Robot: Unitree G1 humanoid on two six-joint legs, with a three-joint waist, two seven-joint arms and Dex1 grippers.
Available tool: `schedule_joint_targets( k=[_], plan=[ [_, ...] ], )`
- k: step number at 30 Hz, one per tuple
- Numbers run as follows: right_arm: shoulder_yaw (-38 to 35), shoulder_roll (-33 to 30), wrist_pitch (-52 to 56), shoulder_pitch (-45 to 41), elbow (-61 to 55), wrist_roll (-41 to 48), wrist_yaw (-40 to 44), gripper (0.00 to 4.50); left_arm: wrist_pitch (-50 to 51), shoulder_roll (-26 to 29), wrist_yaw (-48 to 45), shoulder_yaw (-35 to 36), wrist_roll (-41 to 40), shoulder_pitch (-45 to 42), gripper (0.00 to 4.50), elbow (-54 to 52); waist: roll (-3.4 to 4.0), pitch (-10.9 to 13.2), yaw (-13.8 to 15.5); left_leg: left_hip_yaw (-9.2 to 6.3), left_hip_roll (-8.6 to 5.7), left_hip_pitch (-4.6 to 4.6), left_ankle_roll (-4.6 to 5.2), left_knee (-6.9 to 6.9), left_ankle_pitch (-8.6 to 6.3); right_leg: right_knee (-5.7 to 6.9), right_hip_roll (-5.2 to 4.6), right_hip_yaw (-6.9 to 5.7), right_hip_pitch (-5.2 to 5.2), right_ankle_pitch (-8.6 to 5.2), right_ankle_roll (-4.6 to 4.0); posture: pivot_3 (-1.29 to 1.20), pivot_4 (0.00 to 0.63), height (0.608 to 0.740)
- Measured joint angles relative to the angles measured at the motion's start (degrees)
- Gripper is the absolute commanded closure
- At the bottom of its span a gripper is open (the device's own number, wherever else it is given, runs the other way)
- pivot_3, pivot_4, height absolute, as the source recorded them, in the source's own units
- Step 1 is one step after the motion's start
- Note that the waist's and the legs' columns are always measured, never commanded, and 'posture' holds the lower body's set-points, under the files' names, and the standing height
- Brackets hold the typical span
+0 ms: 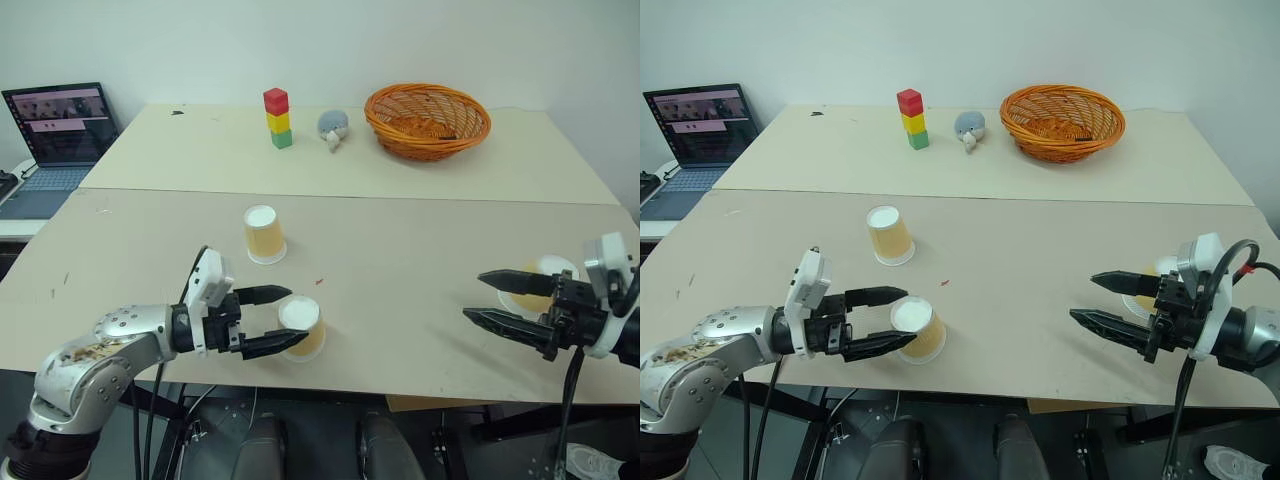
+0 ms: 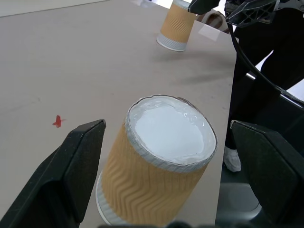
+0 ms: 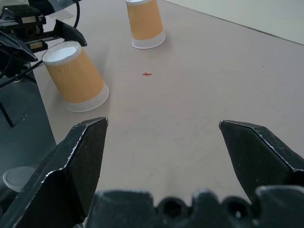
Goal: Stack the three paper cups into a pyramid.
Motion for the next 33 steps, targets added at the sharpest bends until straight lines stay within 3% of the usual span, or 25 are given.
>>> schedule_joint_targets(
  k=[5,28,33],
  plan=[
    [-0.34,0.05,0.0,0.1,-0.1,0.18,-0.31,0.0,-0.02,-0.89,0.36,-1.05,0.64,-1.4,1.39,0.19,0.0,0.0,0.07,0.01,-0.01,-0.01,0.0,0.01,0.0,0.0,0.0,-0.01,0.0,0.0,0.0,0.0,0.15,0.64],
    [-1.3,0.19,-0.01,0.52,-0.16,1.61,-0.53,0.0,1.2,-1.21,1.1,-1.82,0.94,-3.09,1.39,0.14,-0.01,0.01,0.02,0.0,-0.01,-0.03,0.0,0.07,0.0,0.06,0.0,-0.01,-0.01,0.0,0.0,0.0,0.15,0.64],
    [-1.3,0.19,-0.01,0.56,-0.16,1.61,-0.48,0.0,1.07,-1.19,1.08,-1.39,1.27,-3.32,0.09,1.66,-0.01,0.01,0.03,0.0,-0.01,-0.03,0.0,0.07,0.0,0.06,0.0,-0.01,-0.01,0.0,0.0,0.0,0.15,0.64]
  ],
)
